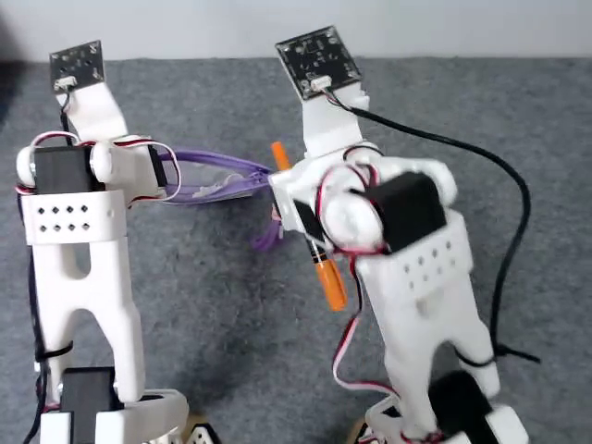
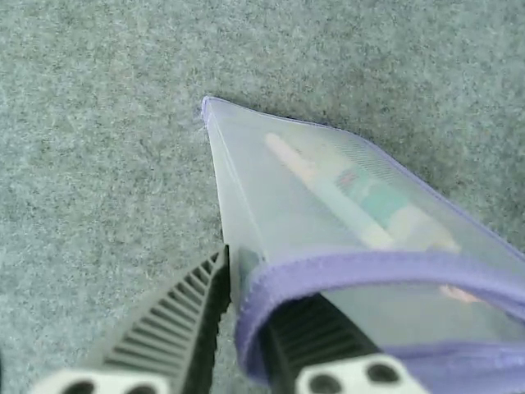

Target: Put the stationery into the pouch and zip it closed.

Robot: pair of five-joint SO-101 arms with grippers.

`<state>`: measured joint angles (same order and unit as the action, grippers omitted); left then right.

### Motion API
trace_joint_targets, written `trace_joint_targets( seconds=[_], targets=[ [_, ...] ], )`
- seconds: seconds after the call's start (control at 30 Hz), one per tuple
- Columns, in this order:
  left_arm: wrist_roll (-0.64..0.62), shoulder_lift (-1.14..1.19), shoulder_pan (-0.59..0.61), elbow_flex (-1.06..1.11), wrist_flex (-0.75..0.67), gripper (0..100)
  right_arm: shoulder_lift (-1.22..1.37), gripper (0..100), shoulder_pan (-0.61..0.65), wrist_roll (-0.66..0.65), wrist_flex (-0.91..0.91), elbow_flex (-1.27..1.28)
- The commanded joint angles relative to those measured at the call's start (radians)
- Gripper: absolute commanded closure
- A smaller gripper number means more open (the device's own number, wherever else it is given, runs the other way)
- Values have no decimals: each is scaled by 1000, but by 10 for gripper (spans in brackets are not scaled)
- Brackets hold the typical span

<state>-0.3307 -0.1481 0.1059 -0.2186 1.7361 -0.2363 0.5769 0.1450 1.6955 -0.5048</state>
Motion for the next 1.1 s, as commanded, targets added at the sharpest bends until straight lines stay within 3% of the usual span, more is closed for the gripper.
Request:
trace_joint_targets(
  seconds=[0.0, 0.4, 0.6, 0.73, 1.07],
  targets=[
    [-9, -5, -9, -2, 17, 988, -81, 991, 68, 71, -76, -3],
    [-9, -11, -9, -2, 17, 988, -206, 991, 142, 141, -127, 23],
    [-9, -9, -9, -2, 17, 988, -363, 991, 142, 115, -163, 235],
    [-9, -9, -9, -2, 17, 988, -503, 991, 137, 112, -360, 456],
    [-9, -6, -9, -2, 17, 988, -591, 991, 137, 110, -1132, 872]
  ],
)
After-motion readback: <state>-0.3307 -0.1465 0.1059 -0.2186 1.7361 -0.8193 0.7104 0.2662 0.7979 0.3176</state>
